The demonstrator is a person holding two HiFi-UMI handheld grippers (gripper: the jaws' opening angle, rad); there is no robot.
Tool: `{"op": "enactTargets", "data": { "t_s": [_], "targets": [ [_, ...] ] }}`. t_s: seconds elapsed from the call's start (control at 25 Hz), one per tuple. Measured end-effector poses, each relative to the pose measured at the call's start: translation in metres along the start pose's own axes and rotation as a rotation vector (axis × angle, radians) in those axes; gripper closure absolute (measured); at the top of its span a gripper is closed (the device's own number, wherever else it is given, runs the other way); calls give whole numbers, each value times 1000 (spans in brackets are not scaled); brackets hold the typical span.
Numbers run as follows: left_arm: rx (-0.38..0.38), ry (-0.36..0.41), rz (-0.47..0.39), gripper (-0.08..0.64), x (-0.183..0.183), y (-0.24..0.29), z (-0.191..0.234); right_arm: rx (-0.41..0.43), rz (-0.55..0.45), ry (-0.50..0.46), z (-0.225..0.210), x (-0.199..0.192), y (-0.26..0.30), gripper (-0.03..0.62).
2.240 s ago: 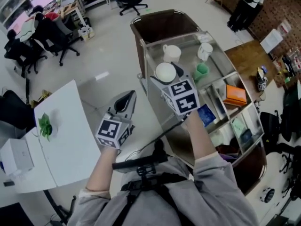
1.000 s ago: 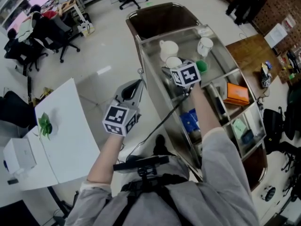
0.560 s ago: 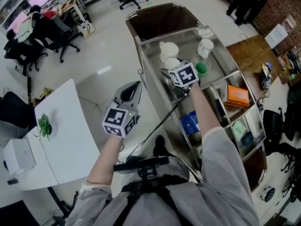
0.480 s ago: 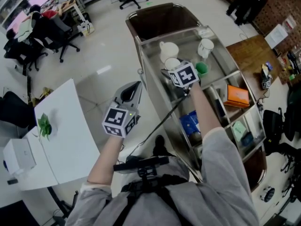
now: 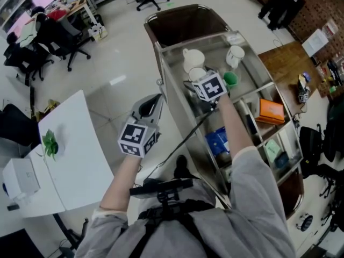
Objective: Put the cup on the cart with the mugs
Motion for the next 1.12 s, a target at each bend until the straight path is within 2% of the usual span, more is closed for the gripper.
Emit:
{"op": "enactTargets", "data": {
  "t_s": [0.2, 0.4, 0.6, 0.72, 0.76, 0.84, 0.92, 1.12],
  "targets": [
    [1, 1, -2, 557, -1, -2, 3, -10, -27, -10, 5, 4, -8, 123],
    [-8, 16, -5, 557, 0, -8, 6, -28, -61, 22, 9, 3, -26, 123],
    [-18, 31, -22, 557, -2, -29, 11, -92, -132, 59, 25, 1, -57, 126],
    [-19, 39, -34, 557, -7, -50, 17, -118, -185, 108, 43, -3, -77, 163],
    [-17, 39, -35, 557, -10, -59, 20, -134, -211, 126, 50, -5, -83, 194],
    [-12, 37, -39, 557, -18, -76, 26, -175, -275, 154, 66, -11, -98, 313],
    [-12, 39, -44, 557, -25, -91, 30, -188, -333, 183, 84, -18, -112, 399],
    [-42, 54, -43, 557, -43, -124, 33, -191, -422, 260, 135, -44, -146, 553]
  ]
}}
Point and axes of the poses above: the fingertips, and each gripper's own axes: y forward along the fingers, z to its left, x out of its top, the point moved 10 cm from there along -y, backward along the fingers, and after that the axes turned 14 degrees about z, right-handed, at the moved point
